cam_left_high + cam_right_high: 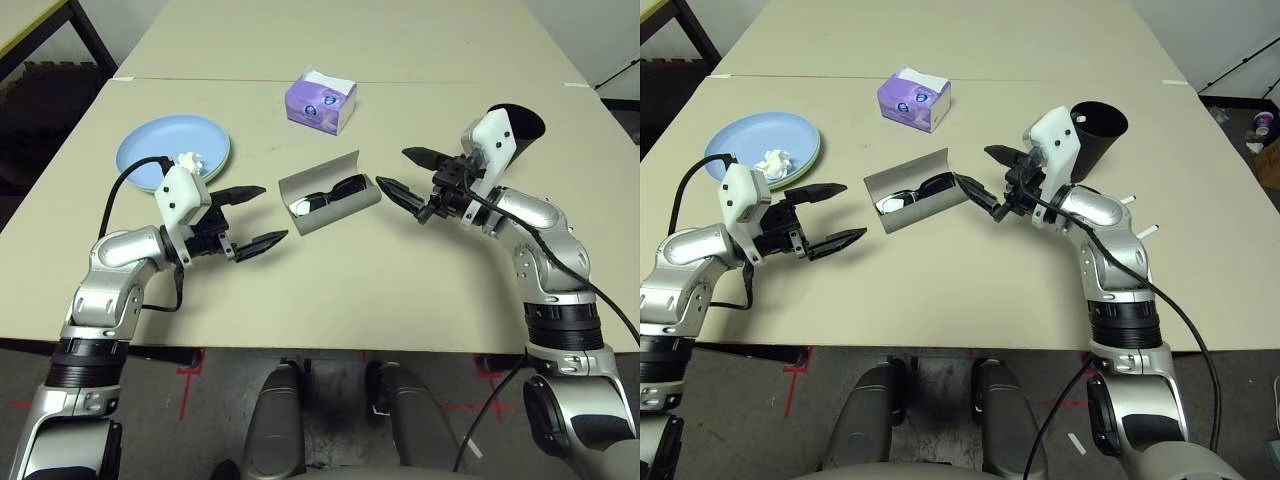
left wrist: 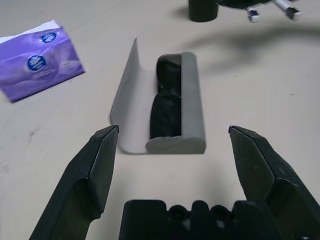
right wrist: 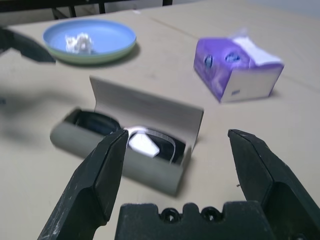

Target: Organize and tidy the items on the table.

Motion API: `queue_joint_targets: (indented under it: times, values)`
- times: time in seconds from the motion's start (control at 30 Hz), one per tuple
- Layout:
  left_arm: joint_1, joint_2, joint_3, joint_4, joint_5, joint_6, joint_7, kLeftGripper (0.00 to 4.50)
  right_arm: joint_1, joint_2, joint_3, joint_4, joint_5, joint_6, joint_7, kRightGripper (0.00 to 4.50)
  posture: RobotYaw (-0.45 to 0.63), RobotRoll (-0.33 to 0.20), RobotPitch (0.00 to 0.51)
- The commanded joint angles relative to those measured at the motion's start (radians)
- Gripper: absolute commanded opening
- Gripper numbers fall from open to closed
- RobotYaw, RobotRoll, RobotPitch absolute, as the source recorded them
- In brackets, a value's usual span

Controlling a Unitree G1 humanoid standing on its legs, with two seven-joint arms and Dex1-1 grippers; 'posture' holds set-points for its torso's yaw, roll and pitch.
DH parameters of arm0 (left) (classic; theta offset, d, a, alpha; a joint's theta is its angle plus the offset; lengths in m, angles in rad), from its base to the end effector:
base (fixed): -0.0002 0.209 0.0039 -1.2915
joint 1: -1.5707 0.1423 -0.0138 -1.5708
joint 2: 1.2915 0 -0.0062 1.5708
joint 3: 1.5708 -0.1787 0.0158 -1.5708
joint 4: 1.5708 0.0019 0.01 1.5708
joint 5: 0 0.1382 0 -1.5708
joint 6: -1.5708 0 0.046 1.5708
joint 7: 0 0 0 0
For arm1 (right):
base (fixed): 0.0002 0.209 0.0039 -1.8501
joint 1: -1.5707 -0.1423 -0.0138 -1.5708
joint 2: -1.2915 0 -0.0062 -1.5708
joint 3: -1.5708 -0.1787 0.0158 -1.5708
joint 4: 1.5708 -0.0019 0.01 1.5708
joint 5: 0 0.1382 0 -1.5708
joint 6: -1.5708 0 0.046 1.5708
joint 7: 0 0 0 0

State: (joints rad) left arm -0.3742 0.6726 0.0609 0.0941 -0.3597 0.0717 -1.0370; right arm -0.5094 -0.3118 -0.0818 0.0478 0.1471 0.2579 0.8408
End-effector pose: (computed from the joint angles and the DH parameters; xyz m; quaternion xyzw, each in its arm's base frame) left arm 0.2607 0.2619 0.1659 0.1854 -0.0367 -0.4596 0.8678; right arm 0.2838 -0.1919 0.1621 -0.1062 -0.0692 0.4020 0.9068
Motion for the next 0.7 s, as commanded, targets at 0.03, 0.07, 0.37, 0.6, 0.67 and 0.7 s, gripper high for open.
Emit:
queue_joint_targets:
  times: [0.03, 0.07, 0.37, 0.6, 0.67, 0.7]
  values:
    - [0.000, -0.011, -0.006, 0.012, 0.014, -0.015, 0.002, 4.50, 0.044, -0.006, 0.002, 0.053, 0.037, -0.077, 0.005, 4.47, 0.02, 0.000, 0.164]
    - [-0.001, -0.013, -0.006, 0.014, 0.016, -0.016, 0.002, 4.50, 0.051, -0.010, -0.003, 0.069, 0.048, -0.102, 0.014, 4.47, 0.02, 0.000, 0.164]
    - [-0.032, -0.010, -0.005, 0.074, 0.028, -0.047, -0.019, 4.50, 0.057, -0.133, 0.024, 0.205, 0.066, -0.304, 0.161, 4.47, 0.01, 0.000, 0.165]
    - [-0.140, -0.020, -0.021, 0.253, 0.068, -0.136, -0.059, 4.50, 0.039, -0.203, 0.053, 0.288, 0.055, -0.420, 0.231, 4.47, 0.00, 0.000, 0.167]
    - [-0.175, -0.028, -0.029, 0.314, 0.085, -0.168, -0.070, 4.50, 0.037, -0.206, 0.053, 0.288, 0.058, -0.419, 0.232, 4.47, 0.00, 0.000, 0.168]
    - [-0.190, -0.032, -0.031, 0.339, 0.090, -0.179, -0.075, 4.50, 0.038, -0.207, 0.053, 0.284, 0.059, -0.417, 0.231, 4.47, -0.01, 0.000, 0.167]
